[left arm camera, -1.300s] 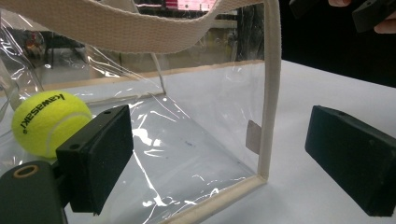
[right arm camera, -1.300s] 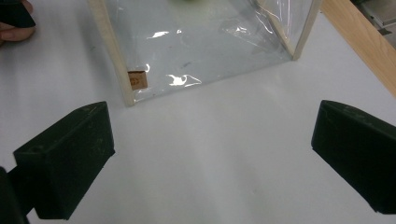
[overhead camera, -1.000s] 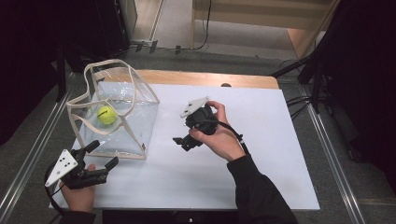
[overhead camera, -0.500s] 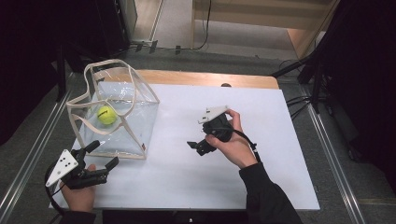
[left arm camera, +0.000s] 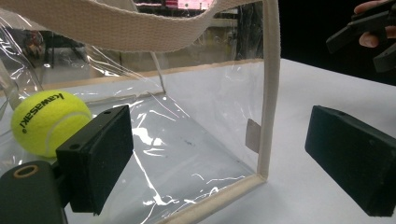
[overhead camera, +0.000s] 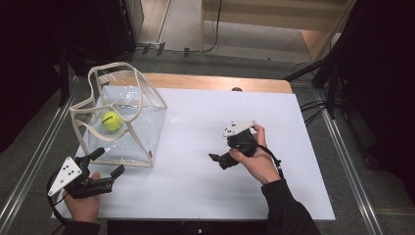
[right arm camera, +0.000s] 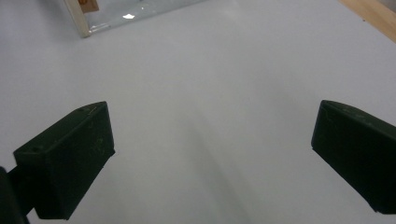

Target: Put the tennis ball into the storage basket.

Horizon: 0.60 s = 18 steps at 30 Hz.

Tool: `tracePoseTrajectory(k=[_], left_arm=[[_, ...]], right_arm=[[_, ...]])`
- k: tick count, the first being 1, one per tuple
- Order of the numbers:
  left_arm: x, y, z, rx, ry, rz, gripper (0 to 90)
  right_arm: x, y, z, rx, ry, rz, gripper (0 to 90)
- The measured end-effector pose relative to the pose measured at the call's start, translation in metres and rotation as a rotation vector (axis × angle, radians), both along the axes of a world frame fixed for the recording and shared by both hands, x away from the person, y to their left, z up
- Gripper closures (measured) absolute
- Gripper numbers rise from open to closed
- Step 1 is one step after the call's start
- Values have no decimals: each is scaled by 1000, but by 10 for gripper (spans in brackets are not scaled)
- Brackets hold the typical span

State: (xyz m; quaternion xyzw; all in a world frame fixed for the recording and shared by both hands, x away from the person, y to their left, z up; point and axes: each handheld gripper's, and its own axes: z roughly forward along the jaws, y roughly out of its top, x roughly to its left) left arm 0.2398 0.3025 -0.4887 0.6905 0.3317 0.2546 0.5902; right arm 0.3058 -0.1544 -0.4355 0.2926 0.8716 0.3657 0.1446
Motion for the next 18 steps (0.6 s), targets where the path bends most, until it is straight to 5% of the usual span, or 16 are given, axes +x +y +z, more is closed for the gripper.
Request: tracePoseTrajectory(k=[18], left_arm=[[0,0,0,5,-2,0,83]], right_arm=[[-22,-52,-23,36,8,-86,0]])
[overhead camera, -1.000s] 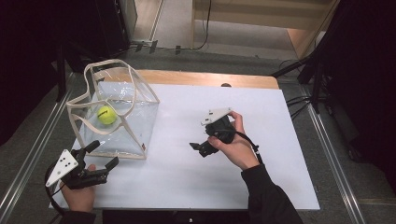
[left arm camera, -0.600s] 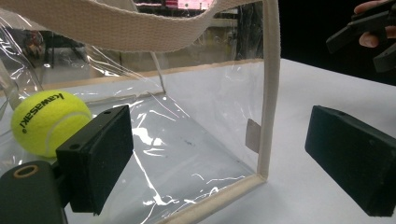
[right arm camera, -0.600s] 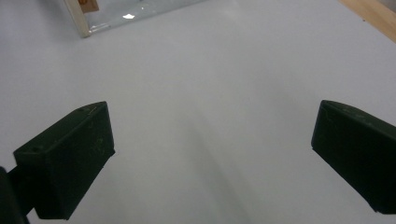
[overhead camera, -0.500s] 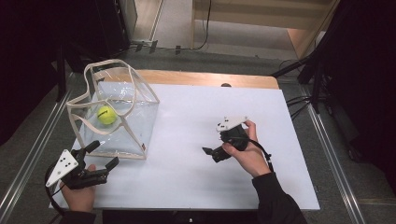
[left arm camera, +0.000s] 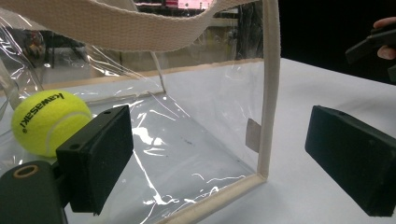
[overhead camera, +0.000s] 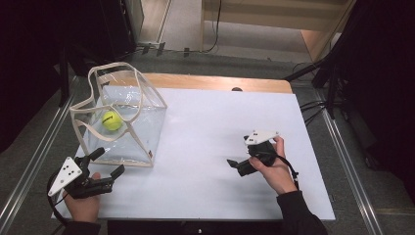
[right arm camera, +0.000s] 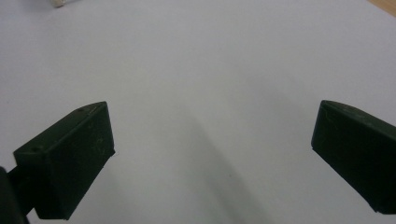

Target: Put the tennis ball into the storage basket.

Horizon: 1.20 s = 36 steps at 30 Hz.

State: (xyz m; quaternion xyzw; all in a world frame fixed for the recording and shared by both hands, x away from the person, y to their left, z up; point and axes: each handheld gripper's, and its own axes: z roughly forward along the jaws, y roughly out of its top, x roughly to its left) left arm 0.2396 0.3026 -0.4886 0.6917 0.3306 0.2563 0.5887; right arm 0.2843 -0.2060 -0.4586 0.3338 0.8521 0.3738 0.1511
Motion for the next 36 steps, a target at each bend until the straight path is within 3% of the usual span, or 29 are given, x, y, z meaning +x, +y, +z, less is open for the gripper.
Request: tracePoseTrajectory(k=[14,26,36], left_arm=[[0,-1,0,3,-3,1,84],[0,-1,0,4,-4,2,83],[0,-2,0,9,-5,2,83]], right_arm=[[-17,-37,-23,49,15,-74,0],[-37,-75,-31,96,9,-168,0],[-53,-98,-41,117,4,-212,0]])
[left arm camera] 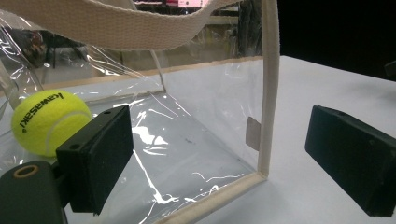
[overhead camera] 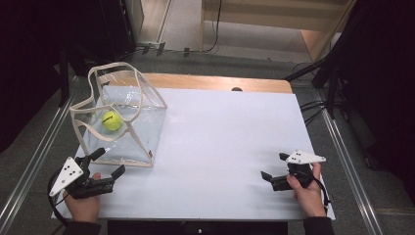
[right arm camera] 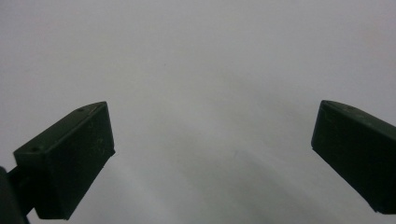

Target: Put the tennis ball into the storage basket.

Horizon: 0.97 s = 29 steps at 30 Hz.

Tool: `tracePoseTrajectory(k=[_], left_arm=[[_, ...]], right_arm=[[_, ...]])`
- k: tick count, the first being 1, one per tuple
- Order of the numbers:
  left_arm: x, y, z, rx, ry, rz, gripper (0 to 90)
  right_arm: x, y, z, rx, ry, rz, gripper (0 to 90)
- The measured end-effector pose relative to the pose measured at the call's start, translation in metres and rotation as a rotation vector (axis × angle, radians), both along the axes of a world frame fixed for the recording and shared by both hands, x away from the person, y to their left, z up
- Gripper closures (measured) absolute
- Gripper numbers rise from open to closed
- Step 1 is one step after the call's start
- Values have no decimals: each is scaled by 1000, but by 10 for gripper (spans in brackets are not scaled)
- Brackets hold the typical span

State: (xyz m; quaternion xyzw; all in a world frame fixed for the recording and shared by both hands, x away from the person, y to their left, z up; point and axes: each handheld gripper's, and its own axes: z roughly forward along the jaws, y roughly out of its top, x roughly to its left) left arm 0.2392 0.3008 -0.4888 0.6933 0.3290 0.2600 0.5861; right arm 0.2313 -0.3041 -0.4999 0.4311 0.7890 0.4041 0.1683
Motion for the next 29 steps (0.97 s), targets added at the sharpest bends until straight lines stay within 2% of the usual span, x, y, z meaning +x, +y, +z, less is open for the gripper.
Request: tracePoseTrajectory(k=[8,15,19,20,23,27,29], left_arm=[[0,0,0,-5,-1,-2,83],[0,1,0,-5,-1,-1,83],[0,0,0,-5,-1,-1,83],[0,0,0,-5,-1,-1,83],[0,0,0,-5,-1,-1,83],[1,1,0,-3,0,2,83],[1,1,0,-4,1,4,83]], right_arm=[[-11,-19,-1,34,-13,-53,0],[-24,-38,-3,70,-55,-115,0],[-30,-48,-4,128,-57,-151,0],[-31,-49,-5,128,-60,-156,0],[-33,-53,-5,133,-85,-166,0],[-36,-58,-3,176,-137,-181,0],[-37,-58,-3,185,-147,-178,0]])
